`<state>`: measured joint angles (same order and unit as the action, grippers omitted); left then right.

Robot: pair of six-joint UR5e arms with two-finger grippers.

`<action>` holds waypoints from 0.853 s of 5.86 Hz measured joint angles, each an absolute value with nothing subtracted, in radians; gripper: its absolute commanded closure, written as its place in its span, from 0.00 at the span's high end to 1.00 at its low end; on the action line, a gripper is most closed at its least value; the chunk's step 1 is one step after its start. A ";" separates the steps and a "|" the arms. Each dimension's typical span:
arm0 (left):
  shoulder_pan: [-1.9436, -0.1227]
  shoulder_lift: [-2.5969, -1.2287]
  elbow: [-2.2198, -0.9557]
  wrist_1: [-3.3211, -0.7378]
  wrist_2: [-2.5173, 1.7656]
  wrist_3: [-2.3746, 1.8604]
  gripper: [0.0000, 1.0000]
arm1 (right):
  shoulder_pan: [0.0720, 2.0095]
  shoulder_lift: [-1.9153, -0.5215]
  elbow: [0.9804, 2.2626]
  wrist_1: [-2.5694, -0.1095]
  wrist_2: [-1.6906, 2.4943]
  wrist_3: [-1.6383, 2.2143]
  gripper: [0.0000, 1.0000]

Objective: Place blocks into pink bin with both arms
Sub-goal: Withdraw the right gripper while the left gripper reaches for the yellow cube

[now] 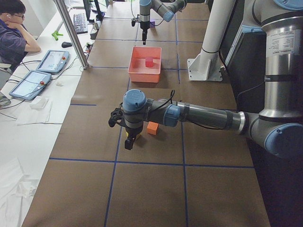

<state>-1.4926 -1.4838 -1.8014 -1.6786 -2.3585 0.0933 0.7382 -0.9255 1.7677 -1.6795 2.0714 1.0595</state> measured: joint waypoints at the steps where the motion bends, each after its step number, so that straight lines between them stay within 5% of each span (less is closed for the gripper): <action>1: -1.429 -1.492 -1.765 -1.760 -2.357 0.093 1.00 | 0.801 -0.974 1.778 -1.680 2.106 0.948 1.00; 5: -1.255 -1.631 -1.499 -2.045 -2.352 0.027 1.00 | 1.111 -1.272 1.848 -1.678 2.261 0.328 1.00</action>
